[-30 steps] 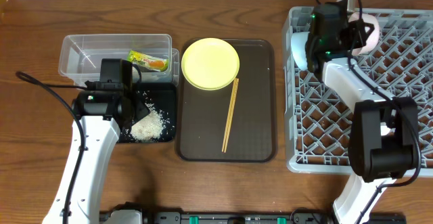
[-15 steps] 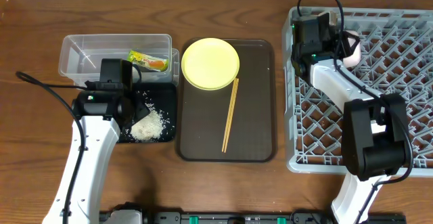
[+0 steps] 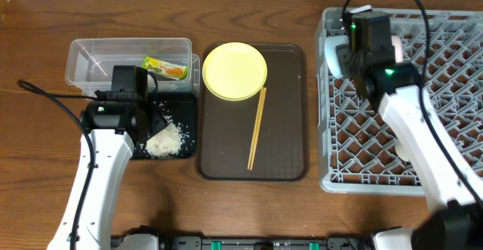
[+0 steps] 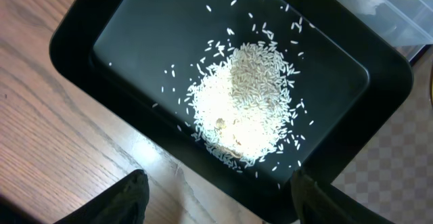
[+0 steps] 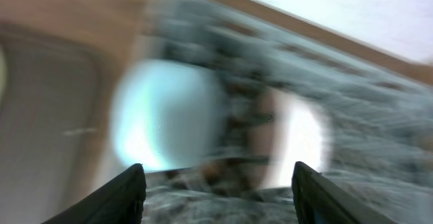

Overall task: Sort waste into correct bins and load items into the dishwasher rack
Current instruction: 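Reach right gripper to brown tray and grasp one chopstick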

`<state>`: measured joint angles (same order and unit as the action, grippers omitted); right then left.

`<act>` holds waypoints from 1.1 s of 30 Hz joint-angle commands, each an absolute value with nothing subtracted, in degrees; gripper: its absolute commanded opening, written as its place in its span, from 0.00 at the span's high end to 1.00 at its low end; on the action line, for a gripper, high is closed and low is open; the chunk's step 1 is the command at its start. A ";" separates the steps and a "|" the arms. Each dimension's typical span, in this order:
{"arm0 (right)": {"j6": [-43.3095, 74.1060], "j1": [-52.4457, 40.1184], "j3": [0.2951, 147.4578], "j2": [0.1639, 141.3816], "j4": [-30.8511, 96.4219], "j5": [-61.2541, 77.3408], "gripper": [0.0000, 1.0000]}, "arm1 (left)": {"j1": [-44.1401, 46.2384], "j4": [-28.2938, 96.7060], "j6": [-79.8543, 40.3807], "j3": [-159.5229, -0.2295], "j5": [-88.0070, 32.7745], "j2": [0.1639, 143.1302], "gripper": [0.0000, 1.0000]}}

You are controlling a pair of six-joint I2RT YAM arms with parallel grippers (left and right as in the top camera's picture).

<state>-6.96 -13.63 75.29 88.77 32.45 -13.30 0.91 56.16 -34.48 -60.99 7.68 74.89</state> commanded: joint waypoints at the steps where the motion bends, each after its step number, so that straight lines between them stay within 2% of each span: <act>1: 0.80 -16.73 75.42 88.27 35.90 12.05 0.35 | 0.67 56.29 -34.17 -60.86 8.16 74.81 0.28; 3: 3.97 -18.96 75.24 88.60 38.30 15.86 0.35 | 0.67 56.27 -34.20 -60.86 8.16 74.81 0.29; 9: 10.02 -27.62 74.83 92.58 41.25 14.72 0.39 | 0.67 56.27 -34.17 -60.86 8.16 74.81 0.29; 16: 24.14 -36.51 74.83 101.38 43.57 0.78 0.40 | 0.67 56.31 -34.17 -60.86 8.16 74.81 0.29; 21: 32.03 -39.20 74.83 107.13 44.10 -1.21 0.40 | 0.67 56.29 -34.17 -60.86 8.16 74.81 0.28; 33: 34.28 -40.05 74.81 114.28 43.13 -3.27 0.41 | 0.67 56.29 -34.17 -60.86 8.16 74.81 0.28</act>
<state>32.56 -39.68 75.13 113.54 43.46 -1.74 0.91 56.16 -34.50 -60.99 7.68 74.89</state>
